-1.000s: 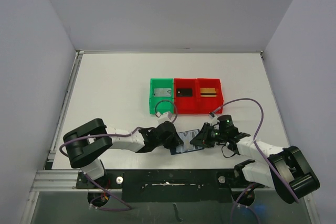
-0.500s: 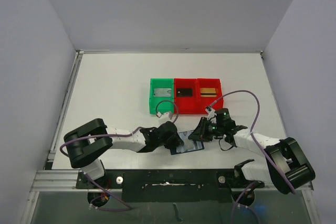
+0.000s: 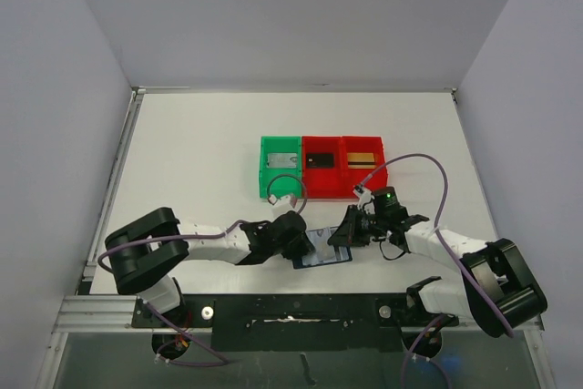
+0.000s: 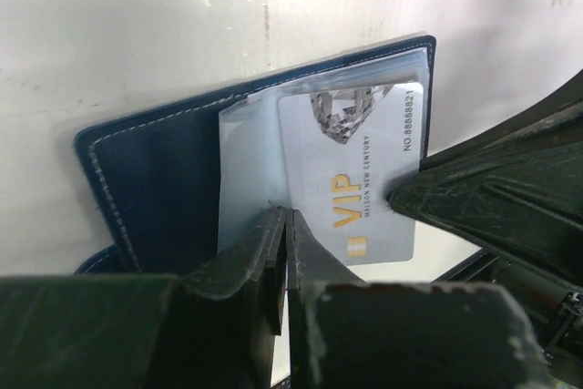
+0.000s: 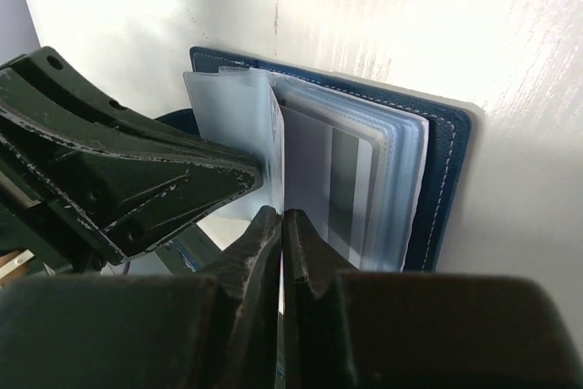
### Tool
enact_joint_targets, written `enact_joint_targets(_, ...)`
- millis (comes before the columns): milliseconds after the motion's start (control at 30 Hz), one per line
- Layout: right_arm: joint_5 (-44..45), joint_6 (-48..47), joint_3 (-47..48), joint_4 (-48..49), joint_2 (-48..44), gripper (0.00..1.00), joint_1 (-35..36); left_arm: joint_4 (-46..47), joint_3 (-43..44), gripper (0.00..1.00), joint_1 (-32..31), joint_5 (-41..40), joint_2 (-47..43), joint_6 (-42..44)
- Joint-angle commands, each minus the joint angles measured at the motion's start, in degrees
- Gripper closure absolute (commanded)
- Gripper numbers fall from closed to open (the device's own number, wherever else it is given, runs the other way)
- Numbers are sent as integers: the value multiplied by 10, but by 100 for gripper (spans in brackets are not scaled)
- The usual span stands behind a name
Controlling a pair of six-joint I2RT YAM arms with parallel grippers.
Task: Take the credit cards out of the card holder
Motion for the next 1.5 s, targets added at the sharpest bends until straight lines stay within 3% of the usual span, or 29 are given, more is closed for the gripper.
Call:
enact_joint_targets(0,28,-19,28,-18,-8,100,-2,-83,-7,94,-4,-37,-40,5)
enact_joint_targets(167,42,-25,36,-42,-25,100,-2,-123,-40,91,-2,-74,-98,-14)
enact_joint_targets(367,18,-28,55,-47,-49,100,-2,-68,-117,91,26,-52,-135,-19)
enact_joint_targets(767,69,-87,155,-159,-85,100,0,-149,-71,89,15,-107,-213,-6)
enact_joint_targets(967,105,-123,201,-150,-106,100,10,-201,-92,87,19,-144,-298,-10)
enact_joint_targets(1067,162,-165,227,-117,-124,100,56,-221,-123,79,38,-138,-374,-3)
enact_joint_targets(1167,243,-234,232,-64,-136,100,121,-240,-155,64,75,-117,-460,9)
enact_joint_targets(1200,270,-260,229,-44,-137,100,138,-254,-160,51,87,-114,-487,13)
enact_joint_targets(1267,311,-328,219,0,-134,100,165,-288,-162,37,110,-113,-538,24)
enact_joint_targets(1367,328,-486,210,45,-119,100,187,-335,-139,32,146,-115,-582,54)
enact_joint_targets(1467,329,-577,247,42,-66,100,192,-364,-101,31,180,-106,-574,108)
